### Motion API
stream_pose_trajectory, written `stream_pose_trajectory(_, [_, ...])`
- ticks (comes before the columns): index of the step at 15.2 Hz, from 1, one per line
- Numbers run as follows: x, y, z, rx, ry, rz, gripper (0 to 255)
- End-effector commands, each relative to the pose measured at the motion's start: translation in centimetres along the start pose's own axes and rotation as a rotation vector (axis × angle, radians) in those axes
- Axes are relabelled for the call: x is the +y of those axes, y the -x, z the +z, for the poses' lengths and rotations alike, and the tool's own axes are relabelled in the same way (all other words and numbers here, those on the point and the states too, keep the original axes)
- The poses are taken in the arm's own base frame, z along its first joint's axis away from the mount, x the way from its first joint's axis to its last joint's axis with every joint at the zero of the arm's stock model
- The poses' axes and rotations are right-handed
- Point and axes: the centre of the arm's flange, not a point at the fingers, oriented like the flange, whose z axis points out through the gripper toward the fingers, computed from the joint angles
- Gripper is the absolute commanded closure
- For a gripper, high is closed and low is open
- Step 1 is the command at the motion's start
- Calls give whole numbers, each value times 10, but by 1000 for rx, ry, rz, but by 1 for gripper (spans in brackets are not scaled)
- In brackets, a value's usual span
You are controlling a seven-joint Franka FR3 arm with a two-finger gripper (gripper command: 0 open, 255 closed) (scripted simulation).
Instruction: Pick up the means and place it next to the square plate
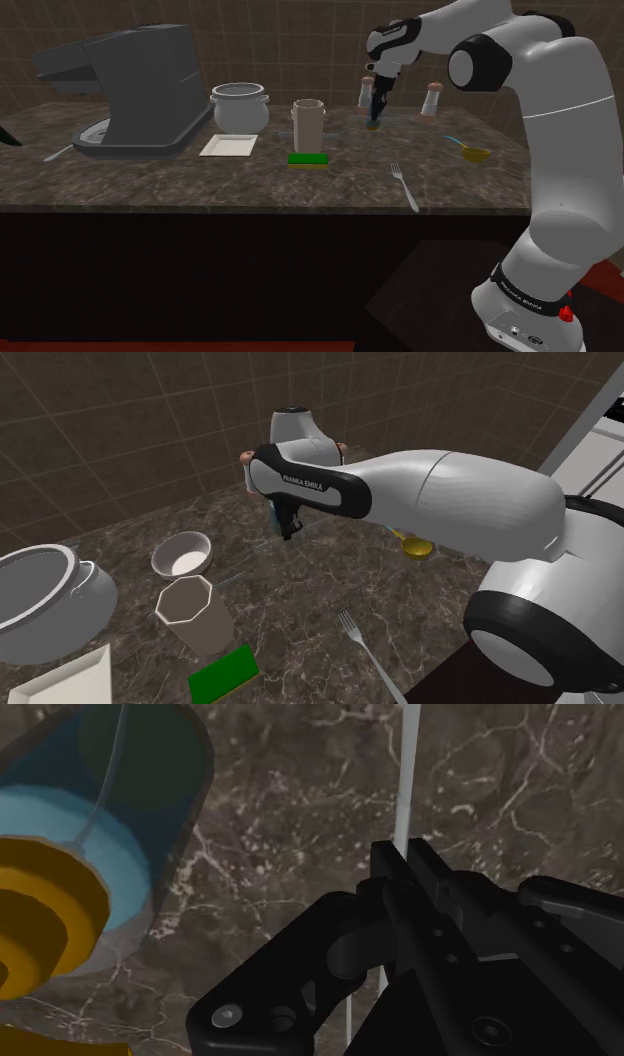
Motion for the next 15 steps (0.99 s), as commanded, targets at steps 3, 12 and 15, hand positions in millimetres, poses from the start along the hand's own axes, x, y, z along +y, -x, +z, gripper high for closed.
stream_pose_trajectory(3, [-2, -2, -21, 0, -1, 0, 255])
stream_pose_trajectory(12, [-58, -106, -7, 0, -1, 0, 255])
stream_pose_trajectory(15, [-77, -141, -2, 0, -1, 0, 255])
